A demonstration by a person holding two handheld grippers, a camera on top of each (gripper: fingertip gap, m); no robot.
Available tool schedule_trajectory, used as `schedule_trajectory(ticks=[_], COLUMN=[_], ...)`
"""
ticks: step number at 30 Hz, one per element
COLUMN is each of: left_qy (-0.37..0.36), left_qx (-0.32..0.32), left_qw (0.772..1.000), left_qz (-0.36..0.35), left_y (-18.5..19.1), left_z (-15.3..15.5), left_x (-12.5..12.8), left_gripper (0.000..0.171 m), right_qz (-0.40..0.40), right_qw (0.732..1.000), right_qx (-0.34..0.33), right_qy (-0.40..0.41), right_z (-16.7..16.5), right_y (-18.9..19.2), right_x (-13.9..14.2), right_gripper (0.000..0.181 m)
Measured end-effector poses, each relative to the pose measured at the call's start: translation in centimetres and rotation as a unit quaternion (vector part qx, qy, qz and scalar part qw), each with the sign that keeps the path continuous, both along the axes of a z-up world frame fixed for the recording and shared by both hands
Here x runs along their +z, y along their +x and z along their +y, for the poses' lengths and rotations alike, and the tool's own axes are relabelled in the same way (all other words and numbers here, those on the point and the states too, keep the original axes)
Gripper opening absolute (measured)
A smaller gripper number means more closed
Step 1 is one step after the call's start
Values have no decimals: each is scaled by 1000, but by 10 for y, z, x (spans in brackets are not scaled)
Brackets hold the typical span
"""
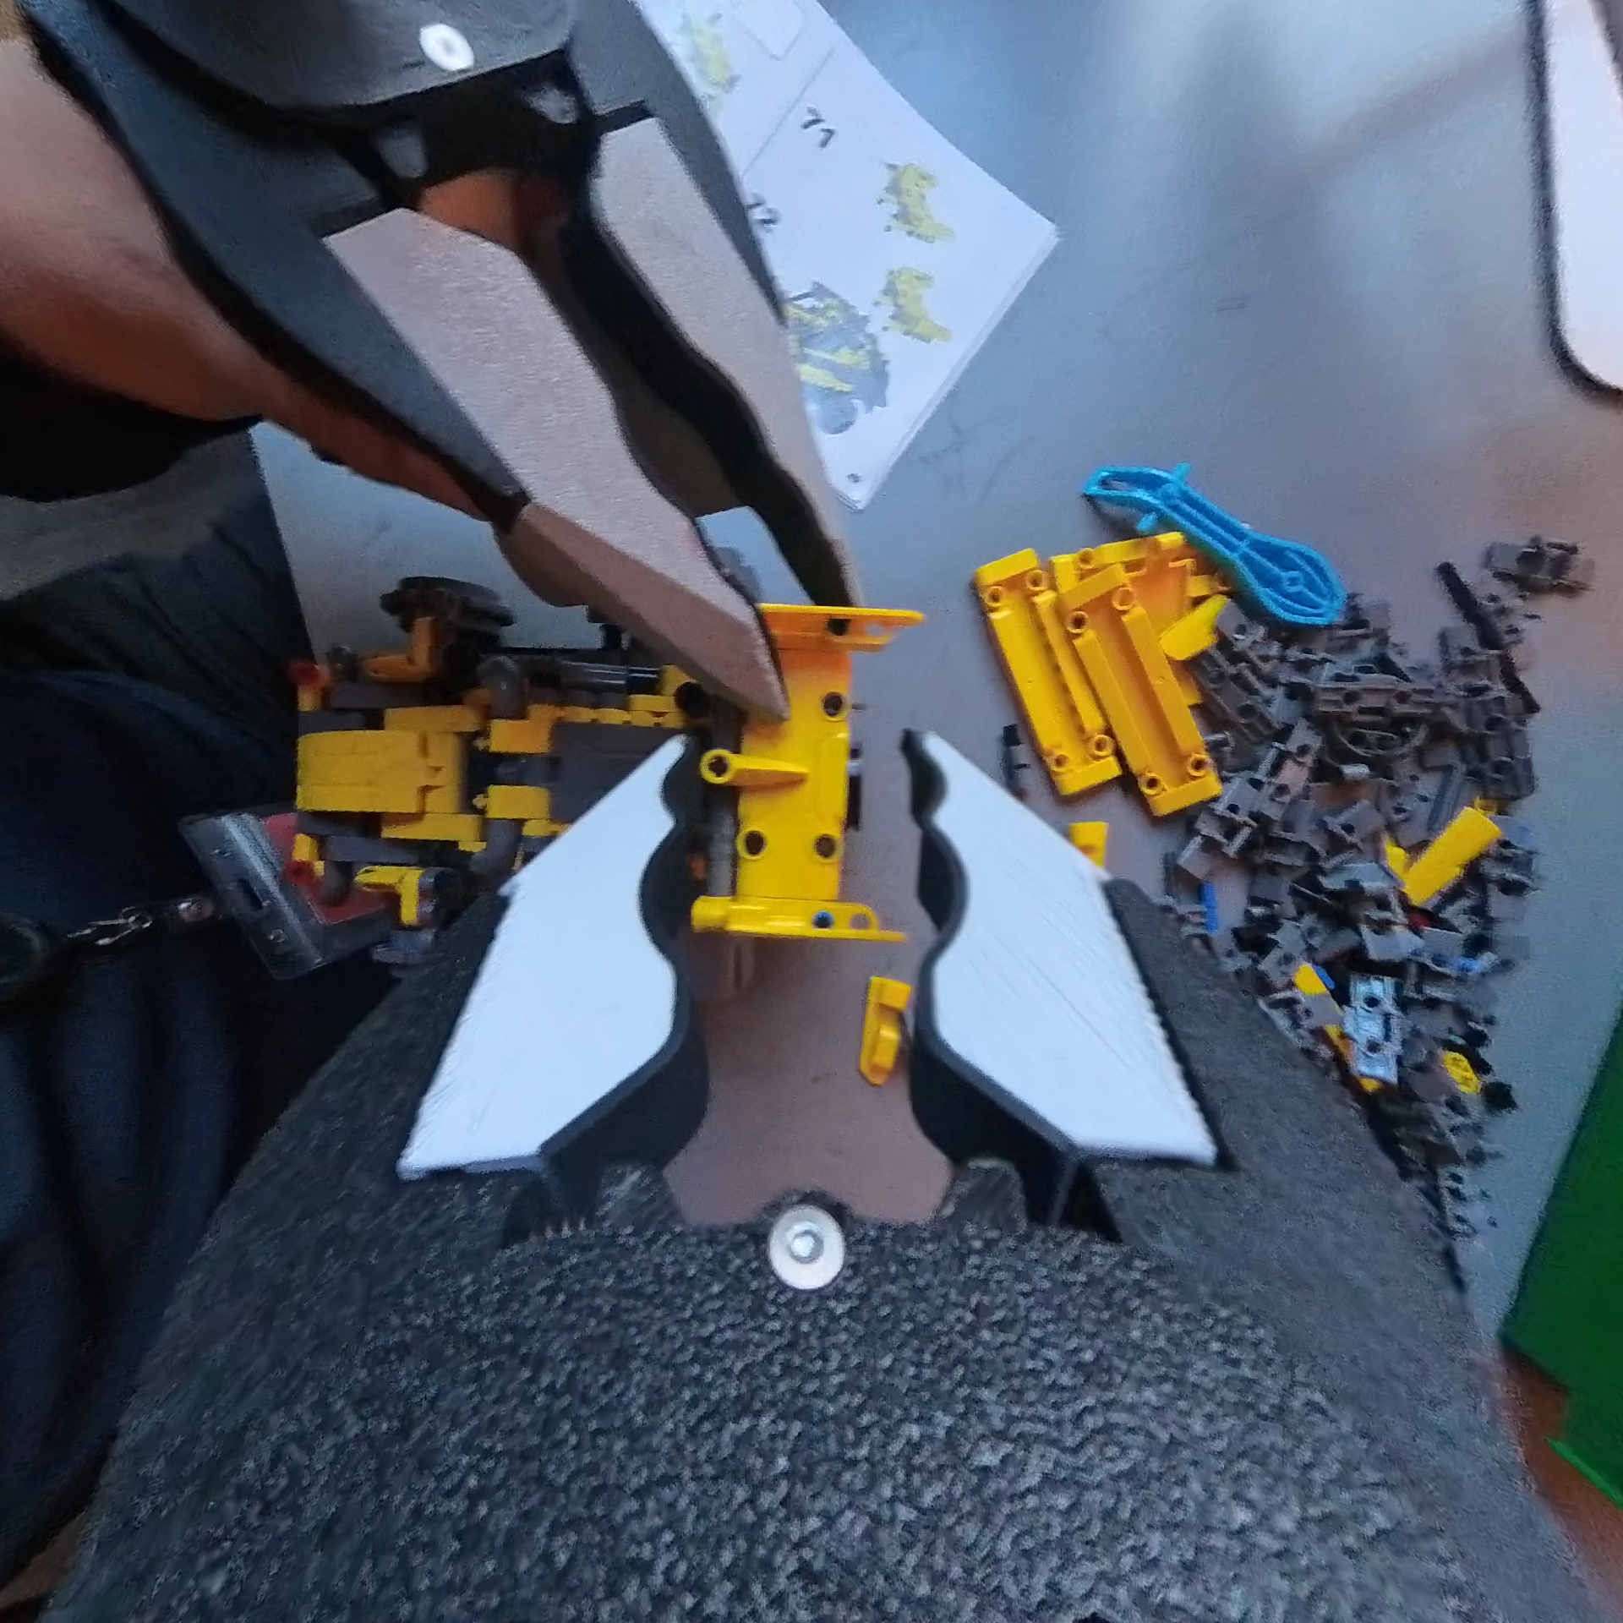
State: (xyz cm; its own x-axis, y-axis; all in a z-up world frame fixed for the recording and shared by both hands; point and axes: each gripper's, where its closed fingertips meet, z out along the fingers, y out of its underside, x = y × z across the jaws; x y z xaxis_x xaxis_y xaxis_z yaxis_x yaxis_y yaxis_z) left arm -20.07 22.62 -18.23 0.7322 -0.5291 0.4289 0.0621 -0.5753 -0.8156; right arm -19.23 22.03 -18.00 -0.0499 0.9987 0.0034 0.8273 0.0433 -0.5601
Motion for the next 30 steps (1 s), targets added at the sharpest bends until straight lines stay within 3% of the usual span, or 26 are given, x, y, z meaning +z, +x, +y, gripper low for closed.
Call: schedule_trajectory(ticks=[1, 4, 10, 14, 17, 21, 25, 28, 30], left_qy=[-1, 2, 5, 22, 35, 30, 25, 12, 20], left_qx=[0, -1, 0, 14, 44, 46, 40, 34, 42], left_qw=[1000, 1000, 1000, 1000, 998, 997, 993, 988, 986], left_qz=[1, 3, 0, -1, 9, 52, 112, 150, 158], left_y=[0, 0, 0, -4, -14, -10, 18, 35, 39], left_z=[0, 0, 0, -1, -9, -50, -81, -80, -75], left_x=[0, 1, 1, 2, 8, 4, -14, -34, -34], left_gripper=[22, 22, 22, 21, 46, 79, 92, 97, 99], right_qz=[1, -7, -50, -45, -41, -44, -58, -74, -87], right_qw=[1000, 1000, 997, 998, 997, 997, 995, 994, 994], right_qx=[-7, -4, 28, 21, 10, 5, 10, 17, 23], right_qy=[6, -21, -56, -50, -58, -66, -76, -75, -68], right_z=[4, 1, -11, -10, -9, -9, -9, -9, -10], right_y=[0, 2, 3, 3, 3, 4, 3, 4, 5], right_x=[2, -1, -19, -20, -20, -21, -21, -22, -22], right_gripper=[57, 59, 36, 36, 35, 35, 35, 35, 35])
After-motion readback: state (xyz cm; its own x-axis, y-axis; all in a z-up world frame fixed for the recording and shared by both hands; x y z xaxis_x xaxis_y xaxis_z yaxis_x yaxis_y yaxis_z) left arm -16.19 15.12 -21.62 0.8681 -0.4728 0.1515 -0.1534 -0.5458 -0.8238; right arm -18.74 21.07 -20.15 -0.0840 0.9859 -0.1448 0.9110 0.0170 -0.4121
